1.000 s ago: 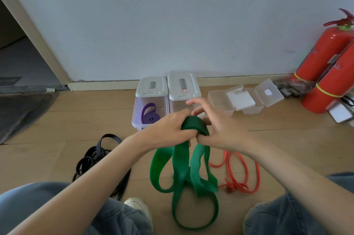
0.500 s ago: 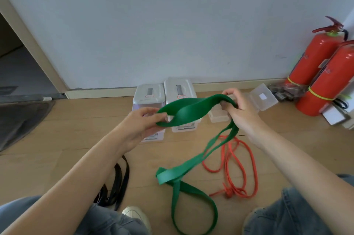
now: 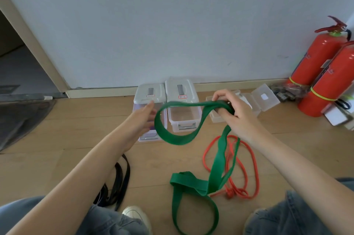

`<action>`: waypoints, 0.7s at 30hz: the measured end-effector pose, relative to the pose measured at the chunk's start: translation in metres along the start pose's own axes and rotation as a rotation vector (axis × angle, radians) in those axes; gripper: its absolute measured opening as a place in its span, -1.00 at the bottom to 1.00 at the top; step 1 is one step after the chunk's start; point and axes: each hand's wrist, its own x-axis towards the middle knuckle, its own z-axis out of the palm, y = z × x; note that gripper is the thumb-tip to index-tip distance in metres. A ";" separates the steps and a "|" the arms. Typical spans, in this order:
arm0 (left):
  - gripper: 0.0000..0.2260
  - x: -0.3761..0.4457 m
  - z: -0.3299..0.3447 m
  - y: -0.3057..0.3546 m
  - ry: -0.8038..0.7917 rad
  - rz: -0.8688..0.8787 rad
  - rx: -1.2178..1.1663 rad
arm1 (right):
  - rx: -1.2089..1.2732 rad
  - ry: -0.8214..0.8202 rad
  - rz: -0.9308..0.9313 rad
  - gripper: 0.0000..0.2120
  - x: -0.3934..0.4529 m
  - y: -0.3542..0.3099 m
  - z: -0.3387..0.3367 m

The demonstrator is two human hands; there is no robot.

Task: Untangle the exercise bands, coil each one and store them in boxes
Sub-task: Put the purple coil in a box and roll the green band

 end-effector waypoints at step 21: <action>-0.53 -0.010 0.040 0.009 -0.242 0.442 0.199 | 0.060 -0.137 -0.123 -0.74 -0.005 -0.025 0.010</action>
